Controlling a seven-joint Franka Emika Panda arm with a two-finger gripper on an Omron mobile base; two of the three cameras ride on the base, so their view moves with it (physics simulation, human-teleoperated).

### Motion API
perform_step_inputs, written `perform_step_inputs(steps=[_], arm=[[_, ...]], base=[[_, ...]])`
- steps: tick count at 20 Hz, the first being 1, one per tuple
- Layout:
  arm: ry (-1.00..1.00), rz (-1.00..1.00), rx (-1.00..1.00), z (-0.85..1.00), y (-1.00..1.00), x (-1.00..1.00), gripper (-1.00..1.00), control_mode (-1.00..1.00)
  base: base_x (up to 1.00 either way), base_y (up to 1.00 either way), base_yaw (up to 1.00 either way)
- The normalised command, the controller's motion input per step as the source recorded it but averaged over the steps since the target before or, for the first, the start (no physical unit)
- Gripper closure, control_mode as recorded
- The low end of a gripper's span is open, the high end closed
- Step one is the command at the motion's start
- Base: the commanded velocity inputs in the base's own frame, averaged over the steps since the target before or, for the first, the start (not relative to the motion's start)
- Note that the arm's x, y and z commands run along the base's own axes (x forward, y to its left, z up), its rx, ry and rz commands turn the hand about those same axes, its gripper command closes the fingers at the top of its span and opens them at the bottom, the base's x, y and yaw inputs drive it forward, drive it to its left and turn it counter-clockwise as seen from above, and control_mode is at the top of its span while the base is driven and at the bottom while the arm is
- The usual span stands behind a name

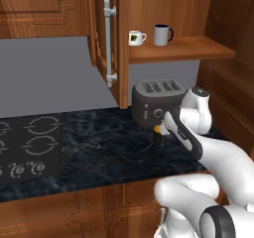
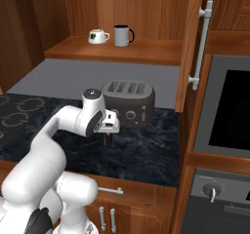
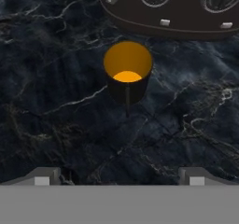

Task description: Pick the mug on the counter and place it in the cabinet with the handle facing the right, like the mugs already inside.

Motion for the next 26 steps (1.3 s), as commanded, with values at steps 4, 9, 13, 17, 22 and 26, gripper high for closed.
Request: perform_step_inputs(steps=[4, 9, 13, 17, 22, 26], arm=[[0.0, 0.01, 0.0, -0.11, 0.0, 0.0, -1.0, -1.0], [0.0, 0.0, 0.0, -0.11, 0.0, 0.02, -1.0, -1.0], [0.0, 0.0, 0.0, -0.06, 0.0, 0.06, -1.0, -1.0], [0.0, 0.0, 0.0, -0.05, 0.0, 0.11, -1.0, -1.0], [0.0, 0.0, 0.0, -0.04, 0.0, 0.16, -1.0, -1.0], [0.0, 0.0, 0.0, -0.06, 0.0, 0.2, -1.0, -1.0]], base=[[0.0, 0.0, 0.0], [0.0, 0.0, 0.0], [0.0, 0.0, 0.0], [0.0, 0.0, 0.0], [0.0, 0.0, 0.0], [0.0, 0.0, 0.0]])
